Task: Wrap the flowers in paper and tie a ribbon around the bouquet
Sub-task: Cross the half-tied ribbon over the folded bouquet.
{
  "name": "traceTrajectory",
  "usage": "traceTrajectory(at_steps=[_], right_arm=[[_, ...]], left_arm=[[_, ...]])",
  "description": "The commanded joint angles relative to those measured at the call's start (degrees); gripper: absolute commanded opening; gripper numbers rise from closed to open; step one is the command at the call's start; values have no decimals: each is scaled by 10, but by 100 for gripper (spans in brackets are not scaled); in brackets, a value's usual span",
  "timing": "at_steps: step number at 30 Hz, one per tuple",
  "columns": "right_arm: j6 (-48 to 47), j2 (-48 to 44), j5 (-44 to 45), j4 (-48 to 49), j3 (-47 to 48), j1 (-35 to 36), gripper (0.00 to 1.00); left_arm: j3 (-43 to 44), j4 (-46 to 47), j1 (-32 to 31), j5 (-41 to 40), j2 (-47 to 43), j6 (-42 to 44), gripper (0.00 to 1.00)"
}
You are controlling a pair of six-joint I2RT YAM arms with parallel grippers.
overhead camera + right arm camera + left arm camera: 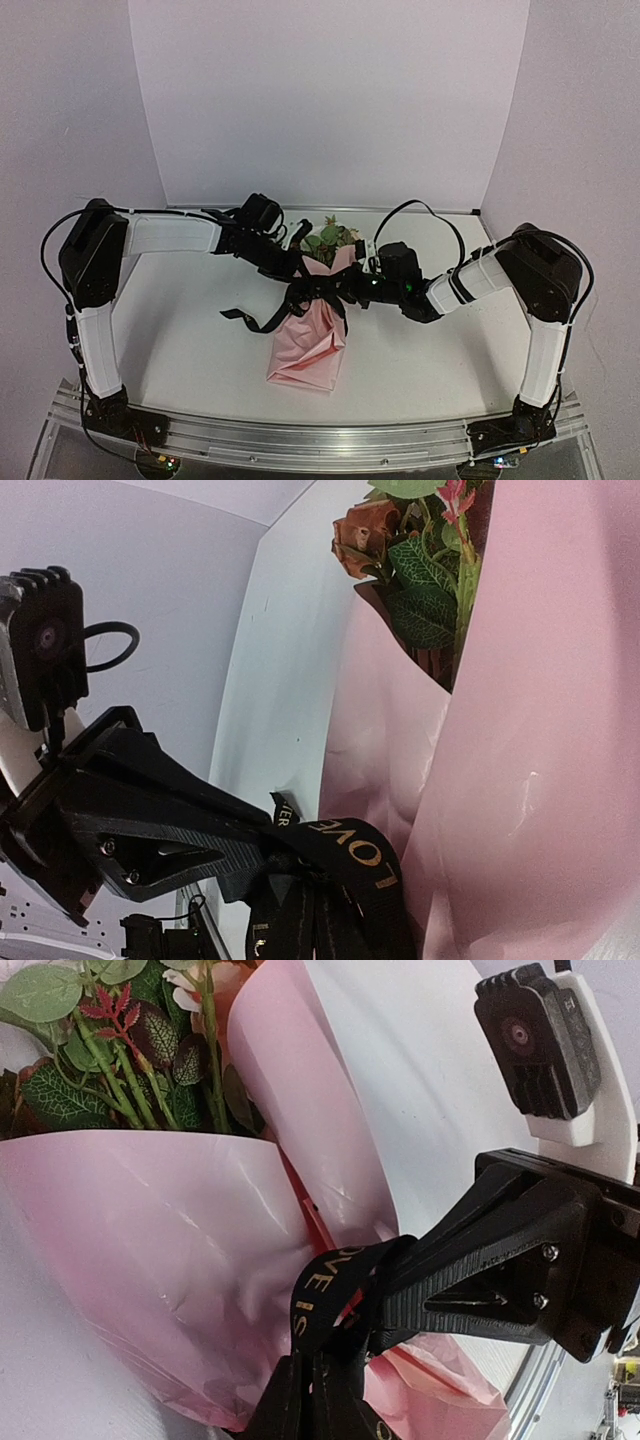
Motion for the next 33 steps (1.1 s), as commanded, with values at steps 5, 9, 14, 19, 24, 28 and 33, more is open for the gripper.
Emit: traceTrajectory(at_steps=[5,9,14,19,24,28,33], right_arm=[[-1,5,-2,22,21,-1,1],[-3,6,2,21,24,-1,1],[-1,15,5,22,28,4,1],[1,20,7,22,36,5,1],[2,27,6,19,33,8,1],[0,29,3,18,28,13,1],[12,48,-15,19,43,17,1]], left_arm=[[-37,87,-17,23,-58,-24,0],[-59,112,-26,42,-73,-42,0],[-88,157,-35,47,-99,-75,0],[-112,181,-47,67,-98,-92,0],[-128,206,-61,60,-98,-105,0],[-123,204,-63,57,-82,-110,0],[-113,213,-65,43,-73,-111,0]])
